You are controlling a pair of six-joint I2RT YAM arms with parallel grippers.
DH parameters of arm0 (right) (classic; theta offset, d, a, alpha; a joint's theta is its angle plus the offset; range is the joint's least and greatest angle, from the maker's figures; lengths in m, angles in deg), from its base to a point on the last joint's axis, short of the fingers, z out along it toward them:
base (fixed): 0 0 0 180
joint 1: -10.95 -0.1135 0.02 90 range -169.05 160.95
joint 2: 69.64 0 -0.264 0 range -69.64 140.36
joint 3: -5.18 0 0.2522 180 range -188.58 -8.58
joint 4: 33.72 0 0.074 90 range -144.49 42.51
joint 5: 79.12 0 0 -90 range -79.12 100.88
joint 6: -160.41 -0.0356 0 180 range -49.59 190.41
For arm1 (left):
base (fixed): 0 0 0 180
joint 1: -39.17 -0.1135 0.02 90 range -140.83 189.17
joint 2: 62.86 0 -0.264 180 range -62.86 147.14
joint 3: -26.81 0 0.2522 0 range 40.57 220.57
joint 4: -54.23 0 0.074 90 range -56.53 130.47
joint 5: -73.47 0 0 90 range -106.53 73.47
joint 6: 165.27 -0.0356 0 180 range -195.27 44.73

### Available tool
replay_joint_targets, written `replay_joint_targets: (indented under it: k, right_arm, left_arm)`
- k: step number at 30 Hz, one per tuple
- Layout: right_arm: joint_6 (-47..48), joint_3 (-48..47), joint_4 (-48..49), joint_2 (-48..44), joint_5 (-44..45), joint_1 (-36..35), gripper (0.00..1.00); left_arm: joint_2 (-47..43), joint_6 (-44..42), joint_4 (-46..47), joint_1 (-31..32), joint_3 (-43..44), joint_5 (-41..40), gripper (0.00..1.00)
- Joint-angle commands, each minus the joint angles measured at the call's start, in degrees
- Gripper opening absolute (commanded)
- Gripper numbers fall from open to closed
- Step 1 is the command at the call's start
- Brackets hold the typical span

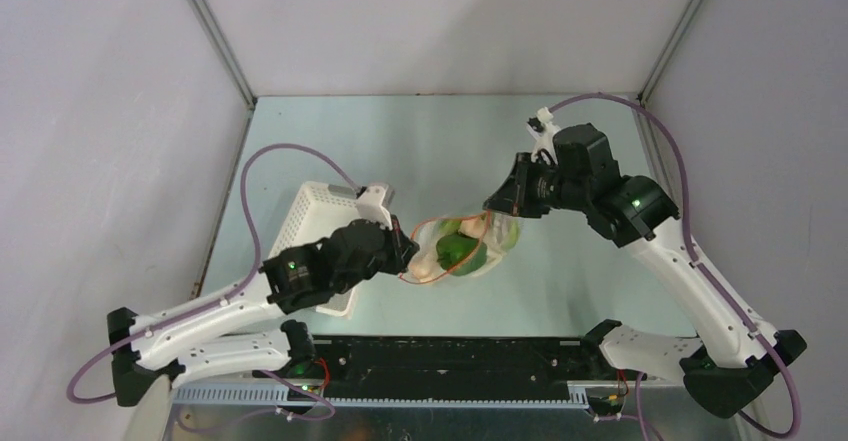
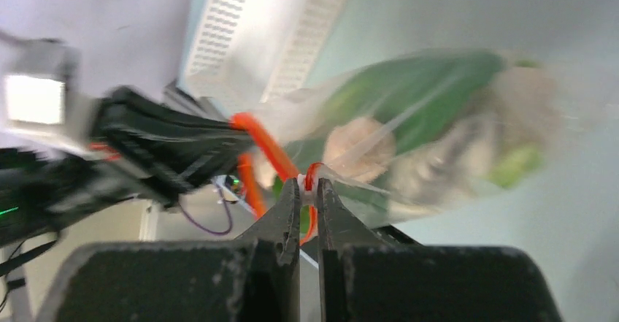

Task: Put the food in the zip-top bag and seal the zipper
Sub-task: Adjust the zipper food storage bag at the center of the board.

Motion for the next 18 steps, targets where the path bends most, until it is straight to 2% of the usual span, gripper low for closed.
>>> replay_joint_targets:
  k: [1,2,4,6,8,10,11,13,14,16,18]
  right_arm:
    - [2.67,-4.57,-10.42,-2.06,12.66,0.85,0.0]
    - [3.16,-4.79,-13.79,-1.97,14.74,0.88,0.0]
    - [3.71,-3.63,-16.94,-1.66,19.83,0.85,0.0]
    - [4.35,-1.52,-17.53,-1.15,21.86,1.34,0.0]
    - [5.17,0.51,-16.12,-0.87,20.88,2.01,0.01]
    - [6.27,1.52,-14.38,-0.5,19.83,2.4,0.13]
    - [7.15,1.76,-13.77,-0.44,19.73,2.45,0.14]
    - [8.92,2.29,-12.34,0.04,18.77,2.83,0.21]
    - [9.3,2.7,-11.7,0.52,18.34,3.07,0.3]
    - [9.9,3.16,-11.16,1.23,16.9,3.39,0.4]
    - [10.41,3.66,-10.43,1.37,16.0,3.58,0.46]
  left_arm:
    - [3.82,4.96,-27.05,1.22,14.53,-9.24,0.0]
    - [6.01,5.41,-32.54,1.95,18.64,-10.66,0.0]
    - [9.71,6.45,-37.9,2.14,23.02,-13.83,0.0]
    - [12.49,5.45,-37.62,2.16,25.11,-13.8,0.0]
    - [13.24,3.03,-32.95,2.17,25.06,-10.47,0.0]
    - [12.81,1.3,-28.24,2.15,24.22,-6.82,0.0]
    - [12.49,0.63,-26.91,2.16,23.57,-4.89,0.0]
    - [11.52,0.18,-24.12,2.02,22.67,-3.54,0.0]
    - [11.01,0.11,-23.13,2.01,22.41,-3.28,0.0]
    - [10.52,0.12,-21.8,1.85,21.4,-2.63,0.0]
    - [10.22,0.04,-20.41,1.56,20.27,-1.61,0.0]
